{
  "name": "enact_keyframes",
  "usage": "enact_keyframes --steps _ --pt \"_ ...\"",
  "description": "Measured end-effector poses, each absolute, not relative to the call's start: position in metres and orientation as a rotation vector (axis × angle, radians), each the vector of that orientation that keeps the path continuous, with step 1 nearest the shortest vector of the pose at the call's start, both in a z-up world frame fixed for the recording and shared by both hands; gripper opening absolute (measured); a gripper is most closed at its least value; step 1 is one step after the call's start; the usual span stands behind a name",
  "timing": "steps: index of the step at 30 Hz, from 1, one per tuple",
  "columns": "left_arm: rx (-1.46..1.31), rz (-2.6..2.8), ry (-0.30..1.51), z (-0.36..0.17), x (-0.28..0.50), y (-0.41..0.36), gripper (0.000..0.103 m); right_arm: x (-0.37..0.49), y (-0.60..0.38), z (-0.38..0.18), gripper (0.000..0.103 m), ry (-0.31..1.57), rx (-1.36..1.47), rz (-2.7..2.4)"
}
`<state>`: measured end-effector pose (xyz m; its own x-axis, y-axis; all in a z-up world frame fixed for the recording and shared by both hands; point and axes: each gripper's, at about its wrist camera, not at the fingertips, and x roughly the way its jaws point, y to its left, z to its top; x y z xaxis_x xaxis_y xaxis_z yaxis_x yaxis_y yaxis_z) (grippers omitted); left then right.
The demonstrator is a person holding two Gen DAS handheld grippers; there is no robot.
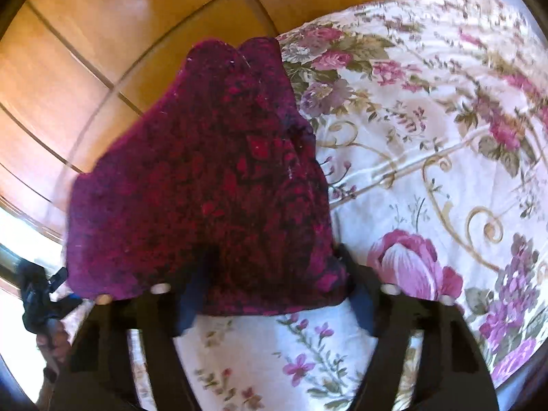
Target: Fold small clothes
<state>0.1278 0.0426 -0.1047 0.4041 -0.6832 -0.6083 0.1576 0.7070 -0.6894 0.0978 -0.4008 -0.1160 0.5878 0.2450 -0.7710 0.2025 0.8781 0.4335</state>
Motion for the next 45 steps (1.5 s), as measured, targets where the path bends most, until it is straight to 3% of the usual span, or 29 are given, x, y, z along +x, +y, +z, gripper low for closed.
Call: enact_keyframes --steps 1,4,11,23,26,29,31,39,41,42,43,44,45 --pt "-0.597 -0.567 1.026 -0.104 0.127 0.044 0.026 0.097 -0.402 -0.114 0.04 0.954 0.524 0.028" --pt "-0.588 -0.573 0.996 -0.095 0.115 0.048 0.018 0.087 -0.396 -0.098 0.028 0.93 0.474 0.038" --pt "-0.57 -0.59 0.965 -0.078 0.074 0.058 0.016 0.052 -0.381 -0.079 0.026 0.894 0.447 0.069" --pt "-0.565 -0.623 1.064 -0.09 -0.044 0.073 0.016 -0.051 -0.364 -0.102 0.026 1.035 0.462 0.1" --pt "-0.528 -0.614 1.057 -0.085 -0.037 0.072 0.02 -0.047 -0.363 -0.098 0.034 1.03 0.441 0.092" --pt "-0.491 -0.596 0.981 -0.068 -0.025 0.075 0.04 -0.035 -0.364 -0.085 0.051 0.967 0.406 0.071" --pt "-0.482 -0.59 0.952 -0.059 -0.012 0.077 0.04 -0.022 -0.361 -0.074 0.062 0.919 0.355 0.046" --pt "-0.382 -0.588 0.927 -0.056 0.054 0.052 0.04 0.03 -0.335 -0.062 0.063 0.833 0.143 -0.019" --pt "-0.379 -0.6 0.927 -0.061 0.065 0.043 0.04 0.039 -0.33 -0.064 0.058 0.83 0.092 -0.023" --pt "-0.38 -0.609 0.929 -0.064 0.069 0.04 0.039 0.043 -0.326 -0.067 0.047 0.843 0.059 -0.02" --pt "-0.371 -0.632 0.928 -0.065 0.07 0.036 0.034 0.044 -0.325 -0.068 0.035 0.853 0.04 -0.014" --pt "-0.347 -0.629 0.915 -0.064 0.069 0.033 0.02 0.044 -0.322 -0.069 0.032 0.858 0.011 -0.016" --pt "-0.33 -0.618 0.907 -0.06 0.065 0.032 0.019 0.042 -0.321 -0.069 0.025 0.857 0.003 -0.015"
